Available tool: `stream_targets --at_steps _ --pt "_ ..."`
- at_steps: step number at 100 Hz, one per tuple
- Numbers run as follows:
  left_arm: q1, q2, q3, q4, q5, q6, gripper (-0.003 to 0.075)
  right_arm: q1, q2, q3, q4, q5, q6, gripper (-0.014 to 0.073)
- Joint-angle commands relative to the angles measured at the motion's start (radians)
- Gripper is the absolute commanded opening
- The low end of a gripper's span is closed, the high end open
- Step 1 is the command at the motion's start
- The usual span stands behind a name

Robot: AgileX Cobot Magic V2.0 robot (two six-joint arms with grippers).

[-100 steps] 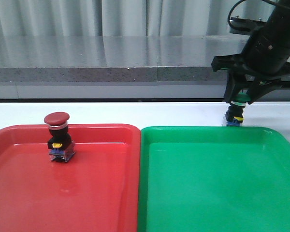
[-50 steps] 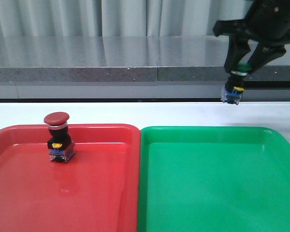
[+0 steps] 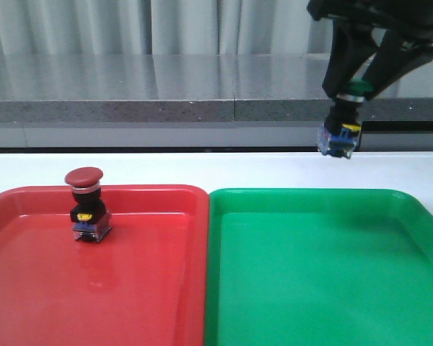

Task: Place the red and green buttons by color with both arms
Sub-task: 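Lift the green button with the right gripper and set it in the green tray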

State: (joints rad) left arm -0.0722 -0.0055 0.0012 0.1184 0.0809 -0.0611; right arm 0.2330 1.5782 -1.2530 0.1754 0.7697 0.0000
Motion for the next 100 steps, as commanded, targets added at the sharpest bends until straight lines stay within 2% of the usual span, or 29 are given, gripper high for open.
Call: stream_targets --at_steps 1,40,100 --pt "0.004 -0.030 0.043 -0.003 -0.088 -0.005 -0.0019 0.006 -0.047 0.017 0.007 -0.070 0.018 0.0164" --pt "0.004 -0.030 0.043 -0.003 -0.088 -0.005 -0.0019 0.029 -0.023 0.170 0.019 -0.252 0.026 0.0164" --pt "0.004 -0.030 0.043 -0.003 -0.088 -0.005 -0.0019 0.029 0.069 0.171 0.033 -0.262 0.027 0.0169"
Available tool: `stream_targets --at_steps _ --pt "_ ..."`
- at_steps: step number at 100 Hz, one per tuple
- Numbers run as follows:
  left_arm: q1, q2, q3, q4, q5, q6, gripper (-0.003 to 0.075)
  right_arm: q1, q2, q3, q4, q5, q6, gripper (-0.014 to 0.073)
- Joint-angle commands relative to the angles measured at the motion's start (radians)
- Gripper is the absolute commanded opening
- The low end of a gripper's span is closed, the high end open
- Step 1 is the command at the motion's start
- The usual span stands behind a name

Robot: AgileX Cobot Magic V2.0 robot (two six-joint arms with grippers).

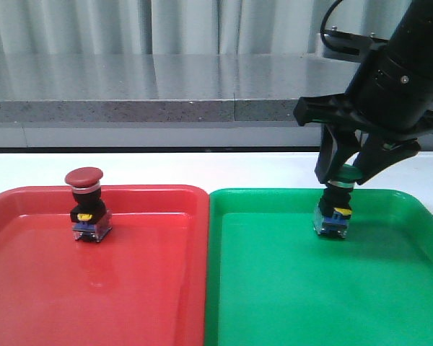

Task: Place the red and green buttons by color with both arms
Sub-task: 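Lift the green button with the right gripper and set it in the green tray, then open the right gripper and raise it away from the button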

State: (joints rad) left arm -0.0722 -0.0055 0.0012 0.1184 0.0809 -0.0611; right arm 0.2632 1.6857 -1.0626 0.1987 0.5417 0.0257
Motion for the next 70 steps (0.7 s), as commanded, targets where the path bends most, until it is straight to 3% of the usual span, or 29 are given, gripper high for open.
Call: stream_targets --at_steps 1,10,22,34,70 --pt "0.004 -0.030 0.043 -0.003 -0.088 -0.005 -0.0019 -0.002 -0.038 -0.020 0.009 -0.034 0.001 0.0174" --pt "0.004 -0.030 0.043 -0.003 -0.088 -0.005 -0.0019 -0.002 -0.038 -0.020 0.012 -0.034 0.001 0.0246" --pt "0.004 -0.030 0.043 -0.003 -0.088 -0.005 -0.0019 -0.002 -0.038 -0.020 0.017 -0.034 0.001 0.0434" --pt "0.004 -0.030 0.043 -0.003 -0.088 -0.005 -0.0019 -0.002 -0.038 -0.020 0.020 -0.036 0.001 0.0566" --pt "0.004 -0.030 0.043 -0.003 -0.088 -0.005 -0.0019 -0.002 -0.089 -0.020 0.023 -0.075 0.001 0.0583"
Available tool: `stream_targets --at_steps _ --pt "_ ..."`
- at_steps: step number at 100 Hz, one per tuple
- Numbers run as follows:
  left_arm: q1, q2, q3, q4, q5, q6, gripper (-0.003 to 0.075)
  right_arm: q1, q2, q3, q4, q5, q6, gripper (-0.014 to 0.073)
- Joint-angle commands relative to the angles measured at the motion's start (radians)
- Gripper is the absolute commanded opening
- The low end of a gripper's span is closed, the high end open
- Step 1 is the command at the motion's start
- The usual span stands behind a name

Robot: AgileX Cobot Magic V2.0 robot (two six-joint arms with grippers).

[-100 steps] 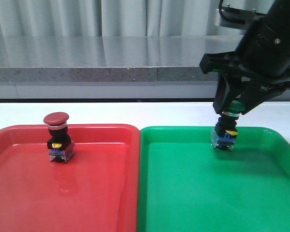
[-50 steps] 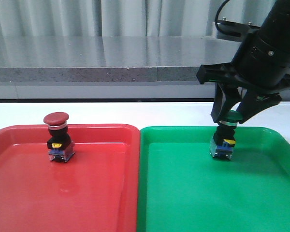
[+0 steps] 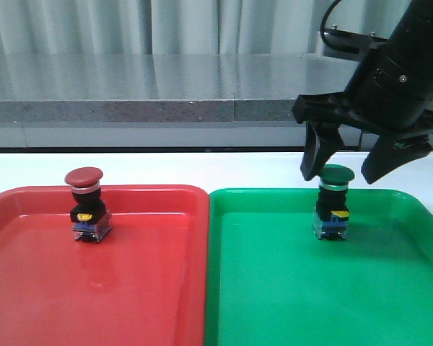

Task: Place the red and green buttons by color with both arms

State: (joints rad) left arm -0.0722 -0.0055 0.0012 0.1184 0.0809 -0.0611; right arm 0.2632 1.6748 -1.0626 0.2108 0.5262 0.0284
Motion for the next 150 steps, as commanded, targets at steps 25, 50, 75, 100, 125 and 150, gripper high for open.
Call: stream_targets --at_steps 25,50,75,100,125,150 --pt "0.004 -0.030 0.043 -0.003 -0.088 -0.005 -0.0019 -0.002 -0.253 -0.017 -0.009 -0.070 -0.014 0.0583" --pt "0.004 -0.030 0.043 -0.003 -0.088 -0.005 -0.0019 -0.003 -0.529 0.073 -0.096 -0.070 -0.014 0.0583" --pt "0.004 -0.030 0.043 -0.003 -0.088 -0.005 -0.0020 -0.003 -0.831 0.221 -0.132 -0.068 -0.014 0.0582" --pt "0.004 -0.030 0.043 -0.003 -0.088 -0.005 -0.0019 -0.003 -1.093 0.347 -0.146 0.000 -0.014 0.0581" --pt "0.004 -0.030 0.043 -0.003 -0.088 -0.005 -0.0019 -0.003 -1.280 0.443 -0.147 0.070 -0.014 0.0407" --pt "0.004 -0.030 0.043 -0.003 -0.088 -0.005 -0.0019 -0.003 -1.328 0.472 -0.147 0.103 -0.014 0.0059"
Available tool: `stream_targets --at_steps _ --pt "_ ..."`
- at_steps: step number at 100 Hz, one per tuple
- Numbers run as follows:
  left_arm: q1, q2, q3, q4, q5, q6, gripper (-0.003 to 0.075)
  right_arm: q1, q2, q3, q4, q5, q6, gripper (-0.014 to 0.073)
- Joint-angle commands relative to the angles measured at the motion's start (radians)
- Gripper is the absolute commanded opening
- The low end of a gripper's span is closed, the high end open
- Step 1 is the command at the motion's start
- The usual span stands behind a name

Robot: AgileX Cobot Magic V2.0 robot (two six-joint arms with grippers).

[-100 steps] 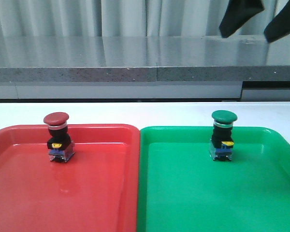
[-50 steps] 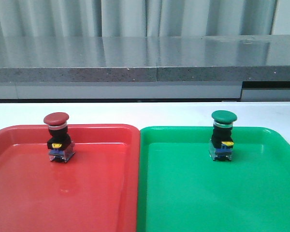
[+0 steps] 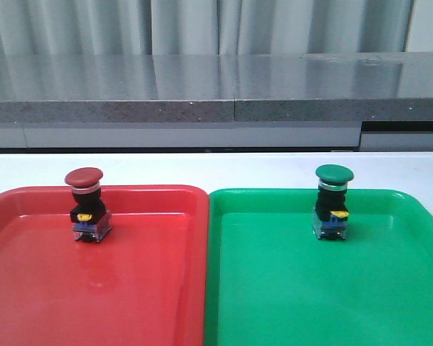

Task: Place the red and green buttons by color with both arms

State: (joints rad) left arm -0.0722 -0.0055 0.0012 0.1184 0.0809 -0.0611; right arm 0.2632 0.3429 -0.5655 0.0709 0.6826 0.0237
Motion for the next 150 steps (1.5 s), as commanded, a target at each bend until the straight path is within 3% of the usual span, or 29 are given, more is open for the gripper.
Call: stream_targets --at_steps 1,13,100,119,150 --pt "0.004 -0.030 0.043 -0.003 -0.088 -0.005 -0.0019 -0.003 0.004 -0.025 -0.007 -0.051 -0.009 0.0052" --pt "0.004 -0.030 0.043 -0.003 -0.088 -0.005 -0.0019 -0.003 0.004 -0.025 -0.007 -0.039 -0.009 -0.0074" --pt "0.004 -0.030 0.043 -0.003 -0.088 -0.005 -0.0019 -0.003 0.000 -0.022 -0.012 -0.048 -0.009 -0.0067" --pt "0.004 -0.030 0.043 -0.003 -0.088 -0.005 -0.0019 -0.030 -0.091 0.072 -0.014 -0.194 -0.009 -0.0067" --pt "0.004 -0.030 0.043 -0.003 -0.088 -0.005 -0.0019 -0.234 -0.281 0.337 -0.015 -0.476 -0.009 -0.0067"
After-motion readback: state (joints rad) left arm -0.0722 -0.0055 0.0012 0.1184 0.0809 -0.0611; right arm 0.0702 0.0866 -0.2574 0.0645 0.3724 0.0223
